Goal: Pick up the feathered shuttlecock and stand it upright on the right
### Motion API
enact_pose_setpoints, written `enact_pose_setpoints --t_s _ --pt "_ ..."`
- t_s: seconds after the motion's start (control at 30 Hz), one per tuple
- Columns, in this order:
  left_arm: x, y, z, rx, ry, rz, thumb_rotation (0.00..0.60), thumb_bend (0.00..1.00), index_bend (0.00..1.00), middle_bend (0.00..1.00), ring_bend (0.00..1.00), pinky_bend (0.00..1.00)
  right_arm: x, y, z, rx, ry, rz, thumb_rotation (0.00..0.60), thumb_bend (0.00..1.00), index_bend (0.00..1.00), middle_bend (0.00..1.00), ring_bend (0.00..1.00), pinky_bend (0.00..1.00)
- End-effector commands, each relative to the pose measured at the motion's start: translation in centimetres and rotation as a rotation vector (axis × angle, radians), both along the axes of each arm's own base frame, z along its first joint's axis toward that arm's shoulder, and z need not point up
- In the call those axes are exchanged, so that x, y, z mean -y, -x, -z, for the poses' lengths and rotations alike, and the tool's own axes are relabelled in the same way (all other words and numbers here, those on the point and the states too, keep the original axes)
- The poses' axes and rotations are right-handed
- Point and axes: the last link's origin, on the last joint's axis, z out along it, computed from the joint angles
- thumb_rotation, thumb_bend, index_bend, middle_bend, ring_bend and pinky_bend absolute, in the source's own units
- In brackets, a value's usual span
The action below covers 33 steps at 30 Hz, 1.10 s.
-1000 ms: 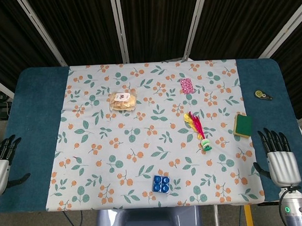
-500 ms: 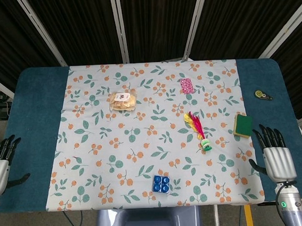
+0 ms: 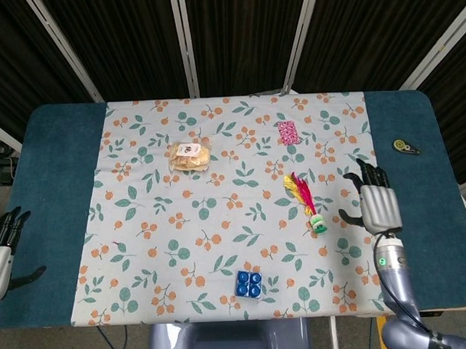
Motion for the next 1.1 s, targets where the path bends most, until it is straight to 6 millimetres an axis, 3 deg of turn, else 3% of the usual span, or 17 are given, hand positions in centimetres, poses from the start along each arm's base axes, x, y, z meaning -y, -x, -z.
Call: enact_pose_setpoints --t_s 0.03,0.2,0.47,0.8,1.1 --pt "0.1 0.1 0.0 0.000 -0.002 0.003 0.600 0.12 0.00 0.00 0.00 0.00 2.1 -2.9 2.7 0.051 -0.016 0.018 0.600 0.14 0.28 0.00 0.00 0.00" --pt "-0.1 0.1 0.0 -0.012 -0.003 0.013 0.600 0.12 0.00 0.00 0.00 0.00 3.7 -4.8 6.0 0.063 -0.017 0.060 0.600 0.14 0.30 0.02 0.00 0.00" --pt "-0.1 0.3 0.0 -0.005 -0.006 0.002 0.600 0.11 0.00 0.00 0.00 0.00 5.3 -5.6 8.9 0.028 0.000 0.084 0.600 0.14 0.34 0.06 0.00 0.00" --pt "-0.2 0.5 -0.2 0.019 -0.003 -0.021 0.600 0.12 0.00 0.00 0.00 0.00 7.4 -4.0 10.5 -0.031 0.037 0.117 0.600 0.16 0.37 0.08 0.00 0.00" --pt "-0.2 0.6 -0.2 0.026 0.001 -0.033 0.600 0.12 0.00 0.00 0.00 0.00 7.5 -2.7 11.8 -0.019 0.024 0.161 0.600 0.16 0.37 0.08 0.00 0.00"
